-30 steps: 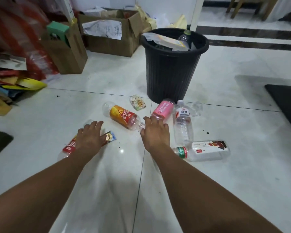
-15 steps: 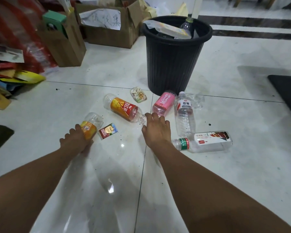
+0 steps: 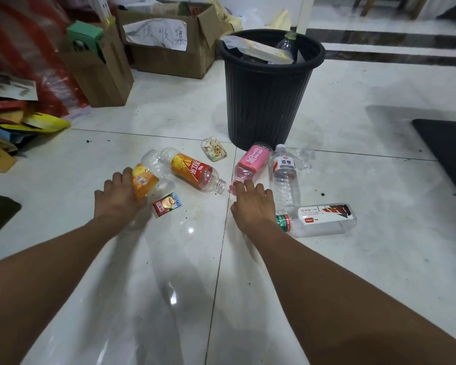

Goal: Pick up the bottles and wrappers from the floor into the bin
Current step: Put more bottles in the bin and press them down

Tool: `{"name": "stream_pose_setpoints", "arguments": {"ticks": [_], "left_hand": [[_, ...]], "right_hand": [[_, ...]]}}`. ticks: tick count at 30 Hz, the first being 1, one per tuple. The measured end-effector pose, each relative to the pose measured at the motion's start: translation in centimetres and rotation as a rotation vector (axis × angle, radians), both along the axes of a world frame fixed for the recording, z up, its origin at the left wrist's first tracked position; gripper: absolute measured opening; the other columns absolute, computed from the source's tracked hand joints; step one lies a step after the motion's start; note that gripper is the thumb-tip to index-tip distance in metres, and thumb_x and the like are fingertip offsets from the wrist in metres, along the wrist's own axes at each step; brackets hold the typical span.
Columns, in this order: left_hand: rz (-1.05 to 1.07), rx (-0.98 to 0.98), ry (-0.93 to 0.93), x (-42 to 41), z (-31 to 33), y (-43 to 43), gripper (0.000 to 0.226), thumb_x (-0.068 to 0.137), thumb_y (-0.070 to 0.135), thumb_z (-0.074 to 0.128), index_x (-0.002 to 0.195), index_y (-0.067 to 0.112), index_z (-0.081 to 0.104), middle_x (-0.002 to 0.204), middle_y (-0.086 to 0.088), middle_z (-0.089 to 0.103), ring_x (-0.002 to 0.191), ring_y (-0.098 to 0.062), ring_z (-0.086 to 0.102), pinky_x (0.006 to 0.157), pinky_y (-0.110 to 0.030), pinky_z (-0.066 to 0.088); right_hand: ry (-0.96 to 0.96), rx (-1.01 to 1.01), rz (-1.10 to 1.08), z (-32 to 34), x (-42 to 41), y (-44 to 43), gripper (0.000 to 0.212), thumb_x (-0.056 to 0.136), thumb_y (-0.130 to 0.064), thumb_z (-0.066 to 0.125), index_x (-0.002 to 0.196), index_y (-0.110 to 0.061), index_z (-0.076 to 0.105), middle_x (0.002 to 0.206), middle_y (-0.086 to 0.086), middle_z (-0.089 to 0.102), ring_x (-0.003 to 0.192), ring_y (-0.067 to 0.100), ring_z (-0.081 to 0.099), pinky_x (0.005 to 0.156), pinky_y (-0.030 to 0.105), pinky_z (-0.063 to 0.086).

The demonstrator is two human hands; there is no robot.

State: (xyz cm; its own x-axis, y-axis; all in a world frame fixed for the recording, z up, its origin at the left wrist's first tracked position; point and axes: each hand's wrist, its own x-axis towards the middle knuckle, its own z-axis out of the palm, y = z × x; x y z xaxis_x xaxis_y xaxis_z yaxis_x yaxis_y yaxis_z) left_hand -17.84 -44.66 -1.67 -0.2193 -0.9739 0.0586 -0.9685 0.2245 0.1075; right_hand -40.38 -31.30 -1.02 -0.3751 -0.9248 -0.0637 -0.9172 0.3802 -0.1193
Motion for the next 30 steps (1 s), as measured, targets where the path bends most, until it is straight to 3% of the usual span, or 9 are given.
{"name": "stream_pose_setpoints", "arguments": {"ticks": [13,25,30], "left_hand": [[-0.374,-0.061,-0.004,-12.4,6.0,3.5,0.074,0.084,0.039,0.064,0.143,0.014,0.026,0.13,-0.014,0.046,0.118,-0.034,0.047,0.095,-0.047,0.039],[-0.48,-0.026,-0.032,-16.0,5.1,6.2,0.08,0.083,0.041,0.065,0.145,0.015,0.022,0.134,-0.012,0.043,0.121,-0.031,0.046,0.098,-0.049,0.038],[-0.476,-0.009,-0.025,-15.5,4.4,6.2,0.081,0.084,0.042,0.064,0.147,0.014,0.021,0.136,-0.013,0.043,0.123,-0.033,0.045,0.101,-0.051,0.037]], "right_hand": [[0.227,0.173,0.007,1.3,-7.8,6.6,0.054,0.091,-0.02,0.054,0.142,-0.017,0.034,0.143,0.006,0.038,0.132,0.028,0.036,0.109,0.041,0.025],[0.25,0.268,-0.004,-1.2,-10.9,8.7,0.069,0.083,-0.008,0.063,0.143,-0.019,0.031,0.139,0.004,0.041,0.135,0.026,0.035,0.116,0.045,0.019],[0.217,0.335,-0.074,-1.6,-10.3,8.6,0.067,0.082,-0.003,0.063,0.14,-0.012,0.031,0.138,0.007,0.038,0.132,0.027,0.036,0.11,0.05,0.029]]}}
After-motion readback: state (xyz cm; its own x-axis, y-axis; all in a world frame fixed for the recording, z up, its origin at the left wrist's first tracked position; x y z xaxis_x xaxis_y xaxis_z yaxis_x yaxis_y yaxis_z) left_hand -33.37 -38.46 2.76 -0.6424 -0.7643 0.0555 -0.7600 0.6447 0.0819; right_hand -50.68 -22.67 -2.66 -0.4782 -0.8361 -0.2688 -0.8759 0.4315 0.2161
